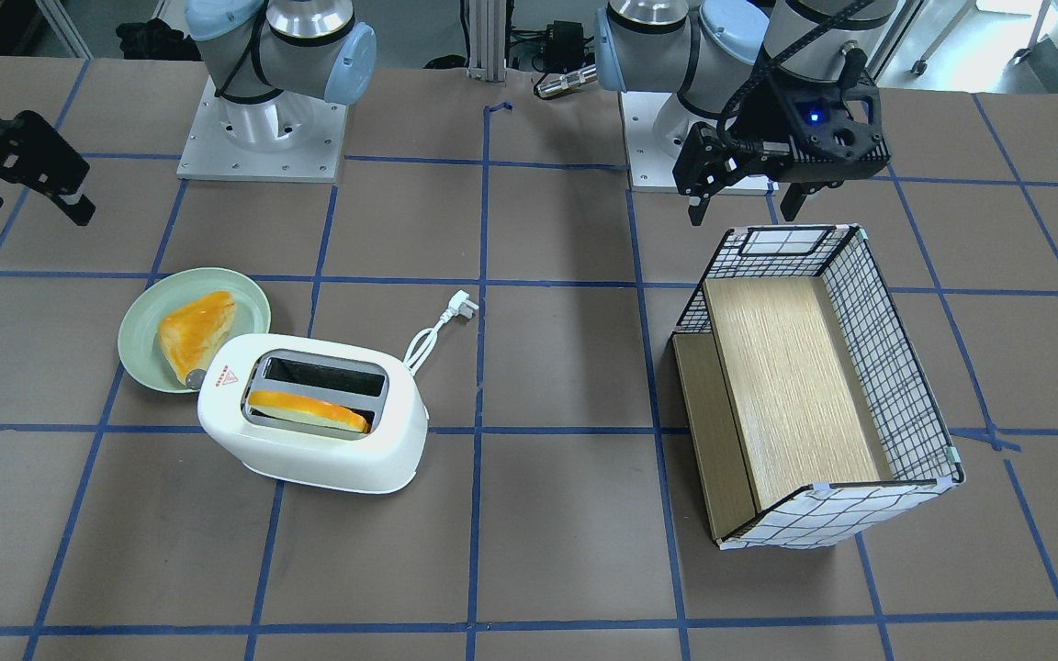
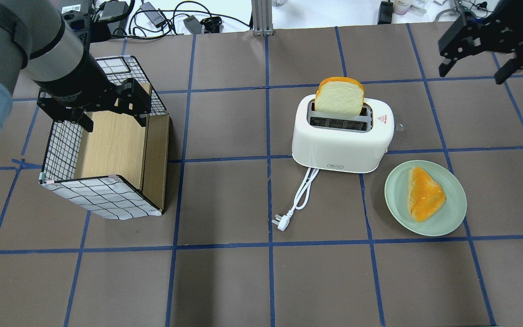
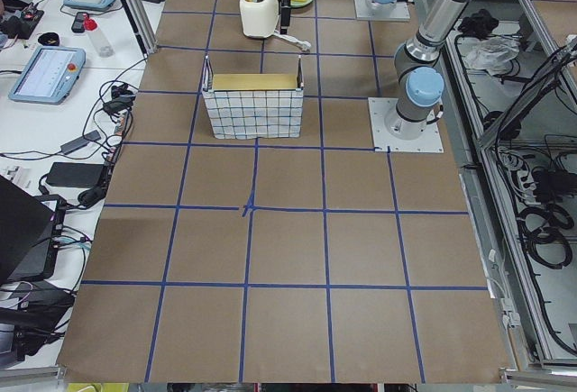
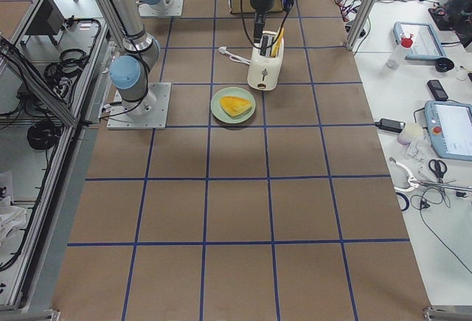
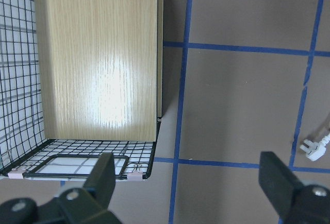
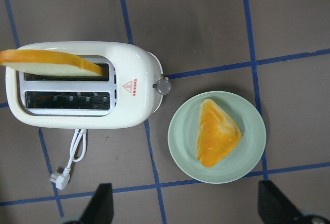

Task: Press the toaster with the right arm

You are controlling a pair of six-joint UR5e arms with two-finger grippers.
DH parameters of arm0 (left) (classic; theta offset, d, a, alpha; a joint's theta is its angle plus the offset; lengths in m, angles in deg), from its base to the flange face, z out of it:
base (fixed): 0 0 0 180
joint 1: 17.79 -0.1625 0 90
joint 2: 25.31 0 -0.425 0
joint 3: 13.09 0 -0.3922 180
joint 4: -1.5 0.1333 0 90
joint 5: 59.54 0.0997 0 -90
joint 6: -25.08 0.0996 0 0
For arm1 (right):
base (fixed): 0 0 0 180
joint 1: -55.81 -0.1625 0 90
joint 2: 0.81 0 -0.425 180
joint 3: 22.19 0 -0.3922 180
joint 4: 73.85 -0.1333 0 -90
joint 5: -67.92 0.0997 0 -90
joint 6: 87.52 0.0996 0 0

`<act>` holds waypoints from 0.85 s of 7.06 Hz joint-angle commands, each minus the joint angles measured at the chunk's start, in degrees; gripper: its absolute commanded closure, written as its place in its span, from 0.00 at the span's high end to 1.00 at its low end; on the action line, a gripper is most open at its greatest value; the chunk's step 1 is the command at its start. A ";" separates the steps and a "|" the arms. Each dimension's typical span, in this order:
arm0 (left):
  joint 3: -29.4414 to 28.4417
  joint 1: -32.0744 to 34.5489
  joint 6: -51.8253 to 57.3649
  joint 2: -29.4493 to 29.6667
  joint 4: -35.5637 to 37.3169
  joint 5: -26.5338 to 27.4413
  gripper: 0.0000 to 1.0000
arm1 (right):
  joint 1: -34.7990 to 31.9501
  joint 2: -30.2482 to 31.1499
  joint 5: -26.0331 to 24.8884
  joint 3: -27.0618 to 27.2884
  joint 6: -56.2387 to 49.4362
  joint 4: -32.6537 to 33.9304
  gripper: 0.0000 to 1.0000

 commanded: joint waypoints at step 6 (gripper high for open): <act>0.00 0.00 0.00 -0.04 0.00 0.00 1.00 | -10.82 -2.41 -5.53 -0.13 6.17 6.72 1.00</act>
